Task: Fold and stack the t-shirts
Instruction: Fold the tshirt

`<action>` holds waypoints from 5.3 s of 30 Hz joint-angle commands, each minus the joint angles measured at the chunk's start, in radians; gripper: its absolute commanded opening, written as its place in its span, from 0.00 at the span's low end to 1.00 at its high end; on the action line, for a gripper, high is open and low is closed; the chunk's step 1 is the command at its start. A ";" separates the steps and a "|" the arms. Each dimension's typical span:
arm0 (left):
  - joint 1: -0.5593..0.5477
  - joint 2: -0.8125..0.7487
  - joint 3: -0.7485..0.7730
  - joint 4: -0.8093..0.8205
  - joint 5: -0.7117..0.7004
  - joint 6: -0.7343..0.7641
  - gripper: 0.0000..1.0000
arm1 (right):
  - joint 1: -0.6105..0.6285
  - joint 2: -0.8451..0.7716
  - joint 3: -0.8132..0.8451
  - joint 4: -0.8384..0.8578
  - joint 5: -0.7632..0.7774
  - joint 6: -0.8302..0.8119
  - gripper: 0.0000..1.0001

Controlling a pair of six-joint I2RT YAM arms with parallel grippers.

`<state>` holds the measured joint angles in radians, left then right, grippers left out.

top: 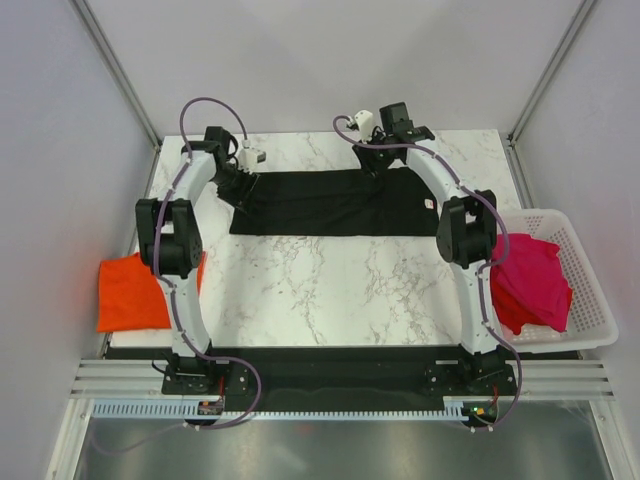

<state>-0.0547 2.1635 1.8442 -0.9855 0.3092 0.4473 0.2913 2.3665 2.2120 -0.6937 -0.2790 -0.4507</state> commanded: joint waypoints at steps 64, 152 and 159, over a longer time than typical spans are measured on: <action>-0.204 -0.312 -0.477 -0.074 -0.188 0.393 0.03 | 0.095 0.082 0.063 -0.023 -0.068 0.055 0.41; -0.399 -0.022 0.074 -0.360 0.298 -0.016 0.27 | -0.032 -0.302 -0.478 0.108 0.161 0.242 0.44; -0.396 -0.005 -0.068 -0.253 0.387 -0.028 0.24 | -0.024 -0.271 -0.537 0.091 0.083 0.259 0.40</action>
<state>-0.4515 2.1574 1.8057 -1.2842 0.6003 0.4561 0.2604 2.0621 1.6848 -0.5919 -0.1368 -0.2203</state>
